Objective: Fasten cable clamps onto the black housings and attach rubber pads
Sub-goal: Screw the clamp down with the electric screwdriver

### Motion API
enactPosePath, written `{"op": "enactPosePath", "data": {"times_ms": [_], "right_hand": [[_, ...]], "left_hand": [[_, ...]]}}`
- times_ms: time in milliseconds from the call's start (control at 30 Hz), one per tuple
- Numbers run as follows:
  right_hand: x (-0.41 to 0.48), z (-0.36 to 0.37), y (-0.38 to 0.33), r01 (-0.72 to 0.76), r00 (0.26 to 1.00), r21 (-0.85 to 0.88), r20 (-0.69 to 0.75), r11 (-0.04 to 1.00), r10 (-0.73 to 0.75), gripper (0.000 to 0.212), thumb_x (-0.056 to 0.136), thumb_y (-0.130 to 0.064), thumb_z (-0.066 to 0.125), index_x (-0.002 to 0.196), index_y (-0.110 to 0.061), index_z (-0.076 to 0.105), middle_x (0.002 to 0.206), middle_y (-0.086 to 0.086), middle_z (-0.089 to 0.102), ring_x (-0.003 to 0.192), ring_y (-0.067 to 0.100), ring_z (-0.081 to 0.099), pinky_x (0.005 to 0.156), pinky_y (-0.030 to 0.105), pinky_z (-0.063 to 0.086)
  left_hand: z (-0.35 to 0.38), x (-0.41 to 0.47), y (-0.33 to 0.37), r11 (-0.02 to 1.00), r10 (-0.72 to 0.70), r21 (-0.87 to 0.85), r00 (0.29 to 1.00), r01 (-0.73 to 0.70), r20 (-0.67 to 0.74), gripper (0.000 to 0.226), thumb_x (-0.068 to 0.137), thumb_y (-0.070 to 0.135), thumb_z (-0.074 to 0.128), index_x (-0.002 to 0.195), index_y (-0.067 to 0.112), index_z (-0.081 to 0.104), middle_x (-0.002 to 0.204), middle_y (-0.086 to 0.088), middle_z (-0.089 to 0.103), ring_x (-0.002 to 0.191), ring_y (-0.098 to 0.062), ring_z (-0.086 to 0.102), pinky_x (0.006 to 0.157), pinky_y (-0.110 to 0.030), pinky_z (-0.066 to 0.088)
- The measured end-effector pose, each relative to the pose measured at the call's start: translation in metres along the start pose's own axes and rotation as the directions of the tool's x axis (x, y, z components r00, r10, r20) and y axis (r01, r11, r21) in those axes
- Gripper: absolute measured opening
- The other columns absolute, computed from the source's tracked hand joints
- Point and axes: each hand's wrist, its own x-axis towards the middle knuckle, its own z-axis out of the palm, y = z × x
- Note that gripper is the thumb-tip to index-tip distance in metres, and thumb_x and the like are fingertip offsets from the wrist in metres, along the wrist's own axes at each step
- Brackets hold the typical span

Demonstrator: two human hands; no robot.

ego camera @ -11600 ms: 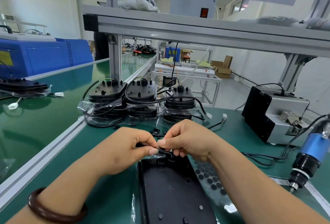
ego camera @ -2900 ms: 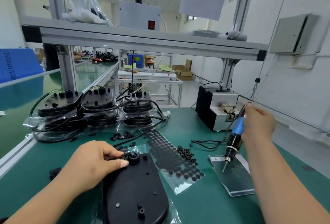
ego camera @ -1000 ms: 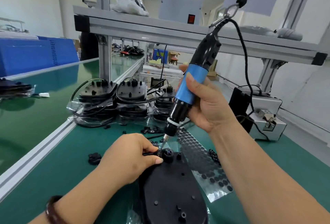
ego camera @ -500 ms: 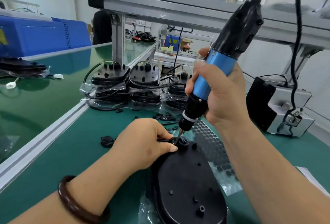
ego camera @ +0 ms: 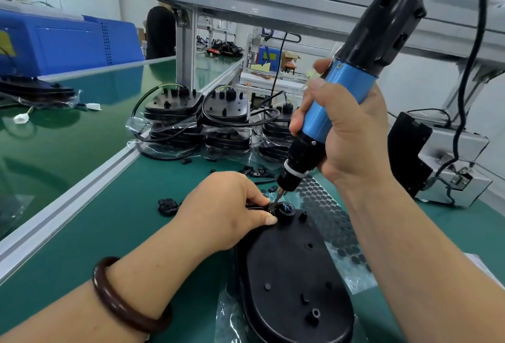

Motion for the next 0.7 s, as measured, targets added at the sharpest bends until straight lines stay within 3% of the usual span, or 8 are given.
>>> {"op": "enactPosePath", "data": {"times_ms": [367, 700], "right_hand": [[0.002, 0.002, 0.001, 0.008, 0.999, -0.022, 0.045, 1.0, -0.007, 0.021, 0.08, -0.01, 0.062, 0.099, -0.01, 0.054, 0.065, 0.002, 0.054, 0.046, 0.022, 0.054, 0.051, 0.029, 0.046], [0.01, 0.01, 0.004, 0.028, 0.97, 0.016, 0.241, 0.999, -0.031, 0.027, 0.074, -0.007, 0.063, 0.099, -0.004, 0.053, 0.079, 0.006, 0.052, 0.042, 0.025, 0.052, 0.052, 0.03, 0.044]], "left_hand": [[-0.002, -0.001, 0.002, 1.0, 0.011, 0.016, 1.0, -0.011, 0.015, 0.028, 0.069, 0.051, 0.078, 0.093, 0.036, 0.073, 0.072, 0.029, 0.053, 0.082, -0.002, 0.059, 0.078, -0.033, 0.054], [-0.003, -0.002, 0.002, 0.999, 0.045, 0.019, 0.999, -0.045, 0.013, 0.031, 0.071, 0.05, 0.076, 0.098, 0.034, 0.073, 0.075, 0.026, 0.054, 0.086, -0.004, 0.06, 0.08, -0.032, 0.054]]}}
